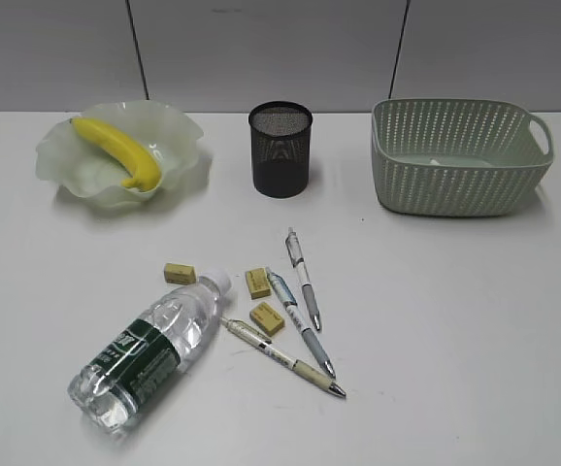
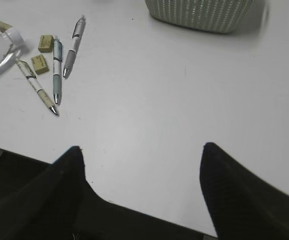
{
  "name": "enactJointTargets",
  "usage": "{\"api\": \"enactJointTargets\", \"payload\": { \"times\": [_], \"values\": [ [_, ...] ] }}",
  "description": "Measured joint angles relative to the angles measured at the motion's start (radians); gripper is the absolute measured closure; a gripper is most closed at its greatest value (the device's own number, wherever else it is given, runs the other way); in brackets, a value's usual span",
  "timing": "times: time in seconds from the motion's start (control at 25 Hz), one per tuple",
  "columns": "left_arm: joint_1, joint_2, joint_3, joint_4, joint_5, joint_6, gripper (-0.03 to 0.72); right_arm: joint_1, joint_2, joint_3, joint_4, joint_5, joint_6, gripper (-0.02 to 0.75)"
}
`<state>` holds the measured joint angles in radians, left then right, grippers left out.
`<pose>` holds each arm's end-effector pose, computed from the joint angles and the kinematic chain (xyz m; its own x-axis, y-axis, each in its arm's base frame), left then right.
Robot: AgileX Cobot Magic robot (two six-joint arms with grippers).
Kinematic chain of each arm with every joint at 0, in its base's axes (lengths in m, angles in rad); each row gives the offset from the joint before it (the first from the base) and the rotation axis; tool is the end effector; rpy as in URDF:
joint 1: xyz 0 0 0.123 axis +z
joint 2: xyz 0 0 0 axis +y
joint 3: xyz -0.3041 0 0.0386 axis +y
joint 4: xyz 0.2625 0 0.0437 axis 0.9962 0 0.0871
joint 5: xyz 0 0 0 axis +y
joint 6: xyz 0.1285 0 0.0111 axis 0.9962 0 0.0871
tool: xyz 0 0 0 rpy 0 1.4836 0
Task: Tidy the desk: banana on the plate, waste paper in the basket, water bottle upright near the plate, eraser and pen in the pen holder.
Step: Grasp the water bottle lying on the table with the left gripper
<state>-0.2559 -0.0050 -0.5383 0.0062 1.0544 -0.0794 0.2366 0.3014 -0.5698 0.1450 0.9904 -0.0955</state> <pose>0.0150 -0.0032 0.2800 -0.4157 0.0299 -0.9090 0.2173 0.9738 -0.0673 0.0605 0.0306 0.2864 -0.5675 -0.1528 -0.8091 -0.3365 0.9399 0.0586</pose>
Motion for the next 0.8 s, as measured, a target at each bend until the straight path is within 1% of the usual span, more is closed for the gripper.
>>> {"api": "enactJointTargets", "payload": {
  "times": [0.12, 0.24, 0.32, 0.4, 0.48, 0.56, 0.64, 0.72, 0.8],
  "values": [
    [0.000, 0.008, -0.006, 0.005, -0.008, 0.018, 0.422, 0.000, -0.157, 0.054, -0.001, 0.035, 0.002, 0.177],
    [0.000, 0.062, -0.047, -0.029, -0.075, 0.091, 0.408, 0.000, -0.270, 0.062, -0.001, 0.045, 0.003, 0.177],
    [0.000, 0.136, -0.074, -0.060, -0.133, 0.150, 0.379, 0.000, -0.304, 0.062, -0.001, 0.046, 0.003, 0.177],
    [0.000, 0.233, -0.100, -0.106, -0.192, 0.205, 0.330, 0.000, -0.308, 0.062, -0.001, 0.047, 0.004, 0.177],
    [0.000, 0.364, -0.127, -0.156, -0.238, 0.250, 0.275, 0.000, -0.308, 0.062, -0.001, 0.047, 0.004, 0.177],
    [0.000, 0.500, -0.158, -0.231, -0.270, 0.287, 0.218, 0.000, -0.308, 0.063, -0.002, 0.047, 0.004, 0.177],
    [0.000, 0.661, -0.199, -0.307, -0.278, 0.331, 0.181, 0.000, -0.308, 0.064, -0.002, 0.047, 0.004, 0.177],
    [-0.005, 0.818, -0.244, -0.372, -0.274, 0.356, 0.162, 0.000, -0.308, 0.064, -0.002, 0.047, 0.004, 0.177],
    [-0.024, 0.980, -0.293, -0.396, -0.271, 0.369, 0.156, 0.000, -0.308, 0.064, -0.002, 0.047, 0.004, 0.177]
  ]
}}
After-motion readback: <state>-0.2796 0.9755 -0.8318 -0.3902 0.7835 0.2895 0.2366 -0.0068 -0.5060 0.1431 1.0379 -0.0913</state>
